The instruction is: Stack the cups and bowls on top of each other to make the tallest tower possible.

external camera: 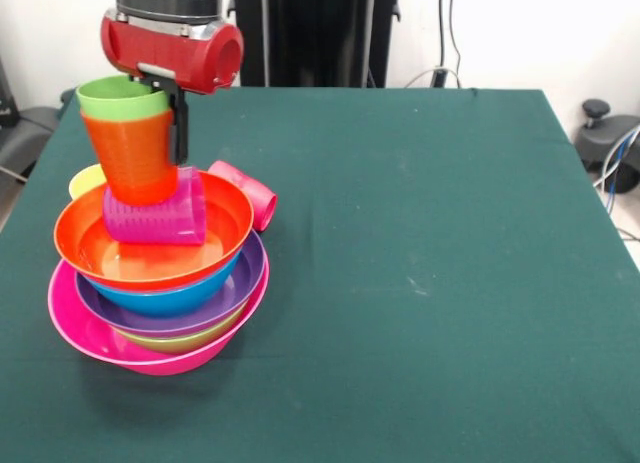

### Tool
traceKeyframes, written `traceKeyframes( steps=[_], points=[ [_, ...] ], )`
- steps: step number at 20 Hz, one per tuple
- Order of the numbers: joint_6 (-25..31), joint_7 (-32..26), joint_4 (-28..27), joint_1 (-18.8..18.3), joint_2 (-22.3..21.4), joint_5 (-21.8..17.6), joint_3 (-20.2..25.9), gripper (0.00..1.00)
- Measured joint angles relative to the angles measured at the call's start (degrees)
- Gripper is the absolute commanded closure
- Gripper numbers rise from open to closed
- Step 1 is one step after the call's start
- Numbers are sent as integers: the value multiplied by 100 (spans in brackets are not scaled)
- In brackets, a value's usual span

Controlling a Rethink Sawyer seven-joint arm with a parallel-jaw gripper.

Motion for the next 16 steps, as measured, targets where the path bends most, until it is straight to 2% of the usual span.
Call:
traceKeyframes(
  steps=[9, 16],
  points=[
    [49, 0, 9, 398, -65, 259, -82, 100],
    [214, 0, 63, 540, -110, 349, -153, 100]
  ],
)
